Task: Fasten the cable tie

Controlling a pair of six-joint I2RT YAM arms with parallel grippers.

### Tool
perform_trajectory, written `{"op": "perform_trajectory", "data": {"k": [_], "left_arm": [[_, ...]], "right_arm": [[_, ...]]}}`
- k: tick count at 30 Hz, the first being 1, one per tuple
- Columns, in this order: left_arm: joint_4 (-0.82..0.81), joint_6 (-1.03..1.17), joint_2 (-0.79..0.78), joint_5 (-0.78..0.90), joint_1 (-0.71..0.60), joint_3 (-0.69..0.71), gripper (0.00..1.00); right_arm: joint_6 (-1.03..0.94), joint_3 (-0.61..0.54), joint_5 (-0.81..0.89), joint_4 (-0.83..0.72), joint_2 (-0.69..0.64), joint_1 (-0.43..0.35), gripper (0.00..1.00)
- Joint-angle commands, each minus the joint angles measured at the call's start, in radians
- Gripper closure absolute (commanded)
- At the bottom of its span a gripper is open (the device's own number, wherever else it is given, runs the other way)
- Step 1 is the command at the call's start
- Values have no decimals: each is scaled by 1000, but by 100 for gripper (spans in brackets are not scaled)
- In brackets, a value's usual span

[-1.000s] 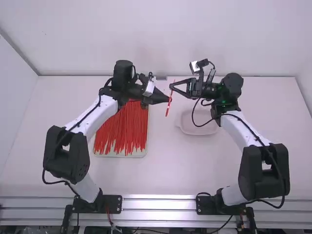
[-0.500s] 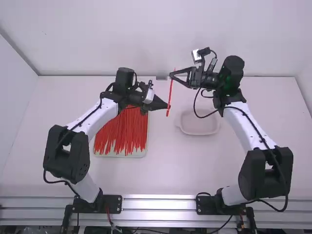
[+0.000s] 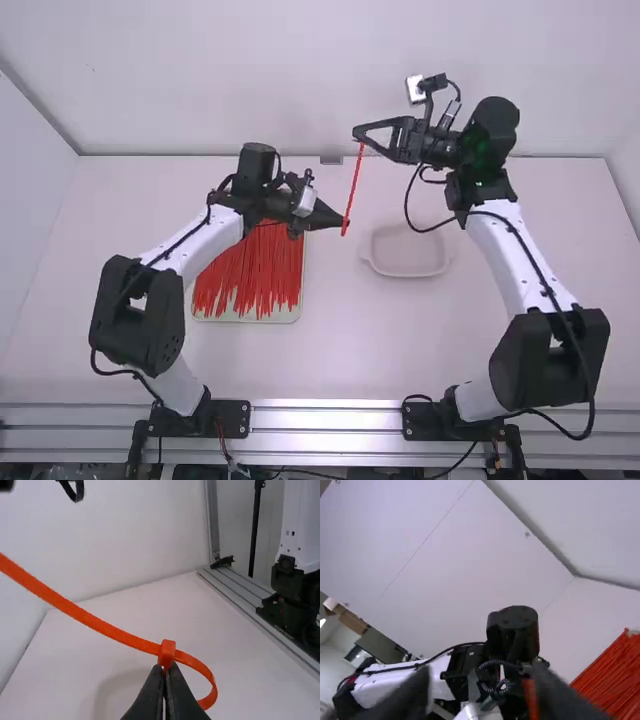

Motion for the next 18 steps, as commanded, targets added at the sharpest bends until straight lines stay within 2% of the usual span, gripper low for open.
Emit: {"op": "perform_trajectory", "data": {"k": [1, 13, 18], "left_arm": [[67, -116, 2, 14, 15, -2, 98], [423, -406, 2, 3, 47, -2, 98], [507, -507, 2, -73, 46, -2, 98]], "right_arm": [[-73, 36, -40, -26, -10, -25, 2], [-389, 36, -22, -540, -10, -37, 2], [-407, 36, 61, -657, -10, 2, 2]]}}
